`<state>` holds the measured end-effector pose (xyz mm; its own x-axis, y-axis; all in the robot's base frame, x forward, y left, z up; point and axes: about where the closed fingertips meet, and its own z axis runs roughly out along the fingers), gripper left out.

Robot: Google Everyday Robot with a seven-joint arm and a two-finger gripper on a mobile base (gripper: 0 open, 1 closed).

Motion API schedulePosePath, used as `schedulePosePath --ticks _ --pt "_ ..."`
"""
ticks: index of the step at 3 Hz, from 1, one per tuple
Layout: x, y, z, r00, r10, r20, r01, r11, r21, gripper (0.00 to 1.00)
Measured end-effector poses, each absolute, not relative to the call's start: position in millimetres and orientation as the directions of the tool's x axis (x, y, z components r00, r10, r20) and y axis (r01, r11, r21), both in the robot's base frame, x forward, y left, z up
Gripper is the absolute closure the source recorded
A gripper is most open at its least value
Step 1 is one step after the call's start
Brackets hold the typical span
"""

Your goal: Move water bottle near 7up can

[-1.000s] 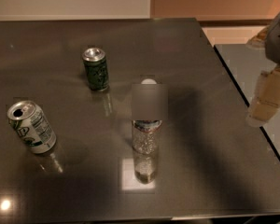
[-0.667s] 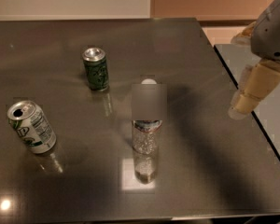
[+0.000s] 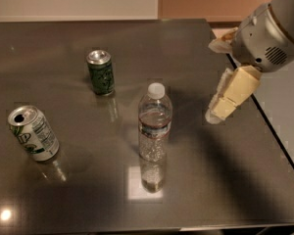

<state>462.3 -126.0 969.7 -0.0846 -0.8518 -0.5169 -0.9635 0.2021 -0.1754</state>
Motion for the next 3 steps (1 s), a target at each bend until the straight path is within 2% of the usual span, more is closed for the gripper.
schedulePosePath --ticks 2,3 --pt "444.7 -49.4 962.7 0.026 -0.695 -0.719 -0.995 0.055 -0.089 0.00" --pt "429.8 -27.4 958.9 0.062 -0.651 -0.757 -0.998 -0.035 -0.052 0.00"
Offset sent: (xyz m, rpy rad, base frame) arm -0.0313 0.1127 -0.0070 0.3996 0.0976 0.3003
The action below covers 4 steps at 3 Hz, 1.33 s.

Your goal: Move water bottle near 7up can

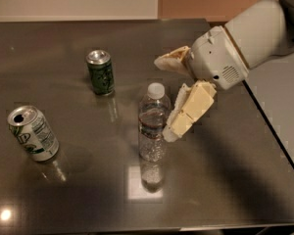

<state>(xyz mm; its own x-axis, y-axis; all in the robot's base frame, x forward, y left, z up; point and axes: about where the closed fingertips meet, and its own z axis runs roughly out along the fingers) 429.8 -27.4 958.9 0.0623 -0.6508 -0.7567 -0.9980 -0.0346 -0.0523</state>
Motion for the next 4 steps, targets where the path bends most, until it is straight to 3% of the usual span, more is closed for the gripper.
schedulePosePath --ticks 2,4 --pt "412.8 -16.9 939.9 0.088 -0.645 -0.759 -0.993 -0.115 -0.017 0.00" --pt "411.5 -11.4 938.3 0.091 -0.630 -0.771 -0.992 -0.122 -0.017 0.41"
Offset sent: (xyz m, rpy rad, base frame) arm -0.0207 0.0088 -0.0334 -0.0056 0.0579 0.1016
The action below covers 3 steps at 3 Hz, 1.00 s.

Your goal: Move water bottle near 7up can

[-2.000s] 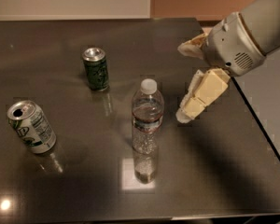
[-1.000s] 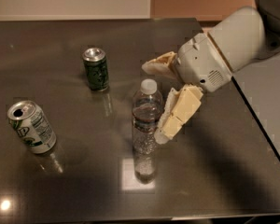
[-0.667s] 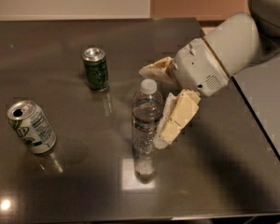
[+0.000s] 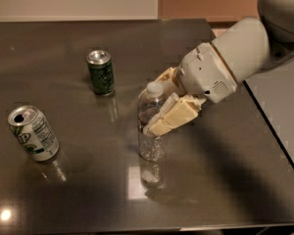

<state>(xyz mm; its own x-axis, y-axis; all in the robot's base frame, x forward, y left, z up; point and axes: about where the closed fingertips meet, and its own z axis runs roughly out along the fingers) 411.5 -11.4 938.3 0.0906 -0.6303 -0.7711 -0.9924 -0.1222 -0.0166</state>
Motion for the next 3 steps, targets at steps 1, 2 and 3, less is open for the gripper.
schedulePosePath --ticks 1,2,3 --pt "413.3 -8.9 944.1 0.091 -0.625 -0.775 -0.993 -0.120 -0.019 0.64" --pt "423.0 1.9 955.4 0.091 -0.627 -0.773 -0.992 -0.126 -0.014 0.87" --pt "431.2 30.6 970.6 0.109 -0.607 -0.787 -0.987 -0.158 -0.015 1.00"
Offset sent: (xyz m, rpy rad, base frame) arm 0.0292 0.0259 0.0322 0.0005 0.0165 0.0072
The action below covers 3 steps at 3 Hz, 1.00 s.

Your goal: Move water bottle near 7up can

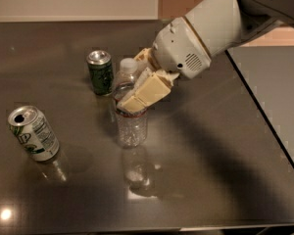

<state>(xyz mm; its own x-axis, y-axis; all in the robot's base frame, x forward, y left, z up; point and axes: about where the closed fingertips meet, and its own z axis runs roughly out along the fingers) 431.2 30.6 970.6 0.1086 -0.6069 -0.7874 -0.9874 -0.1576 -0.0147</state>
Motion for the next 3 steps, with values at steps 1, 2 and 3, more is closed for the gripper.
schedulePosePath --ticks 1,2,3 --pt "429.2 67.8 981.6 0.157 -0.575 -0.803 -0.977 -0.211 -0.040 1.00" --pt "424.8 99.9 982.0 0.206 -0.554 -0.807 -0.963 -0.261 -0.066 1.00" --pt "414.1 129.8 976.1 0.242 -0.544 -0.803 -0.947 -0.313 -0.073 1.00"
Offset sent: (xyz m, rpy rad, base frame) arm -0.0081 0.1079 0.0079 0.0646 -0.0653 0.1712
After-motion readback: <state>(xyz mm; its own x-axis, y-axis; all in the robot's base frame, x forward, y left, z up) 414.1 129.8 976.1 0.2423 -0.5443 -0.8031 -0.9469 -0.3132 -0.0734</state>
